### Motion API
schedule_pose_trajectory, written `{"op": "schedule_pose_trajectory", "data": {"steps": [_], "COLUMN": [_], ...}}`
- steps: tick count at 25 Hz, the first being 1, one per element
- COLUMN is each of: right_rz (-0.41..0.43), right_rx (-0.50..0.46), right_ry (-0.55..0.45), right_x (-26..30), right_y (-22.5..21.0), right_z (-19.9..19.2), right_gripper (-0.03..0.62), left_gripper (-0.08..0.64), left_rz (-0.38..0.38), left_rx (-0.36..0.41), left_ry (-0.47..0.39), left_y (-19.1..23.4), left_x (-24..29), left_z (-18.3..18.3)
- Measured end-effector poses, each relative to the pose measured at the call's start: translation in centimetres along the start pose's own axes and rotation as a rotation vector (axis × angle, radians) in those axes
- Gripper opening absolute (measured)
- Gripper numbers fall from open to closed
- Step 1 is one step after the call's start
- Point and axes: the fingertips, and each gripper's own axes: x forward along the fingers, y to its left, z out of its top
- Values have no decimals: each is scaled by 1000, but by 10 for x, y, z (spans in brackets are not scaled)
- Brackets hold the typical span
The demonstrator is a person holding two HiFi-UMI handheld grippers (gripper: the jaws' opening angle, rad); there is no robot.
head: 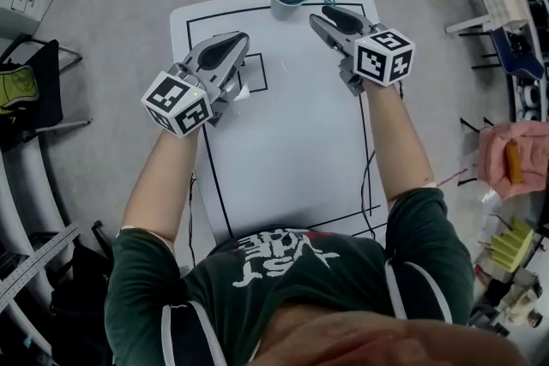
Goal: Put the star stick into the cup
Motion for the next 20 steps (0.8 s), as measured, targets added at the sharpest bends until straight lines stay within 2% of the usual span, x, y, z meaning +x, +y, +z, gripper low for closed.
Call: {"op": "schedule_pose_trajectory", "data": {"steps": [7,13,20], "right_rz": [-45,-48,-63], "right_rx": [21,10,-7], "right_ry": [16,-4,-41], "right_x": [-46,-86,-137], "right_y": [31,86,177], "right_z": [8,31,60], "right_gripper": [181,179,78], "left_gripper": [9,9,9], "left_rz": [4,9,-5], "left_rx": [24,30,40], "left_ry": [-33,-52,-63], "left_y": [-37,-71,-109], "left_x": [-34,-86,-167], "left_z": [43,75,114]}}
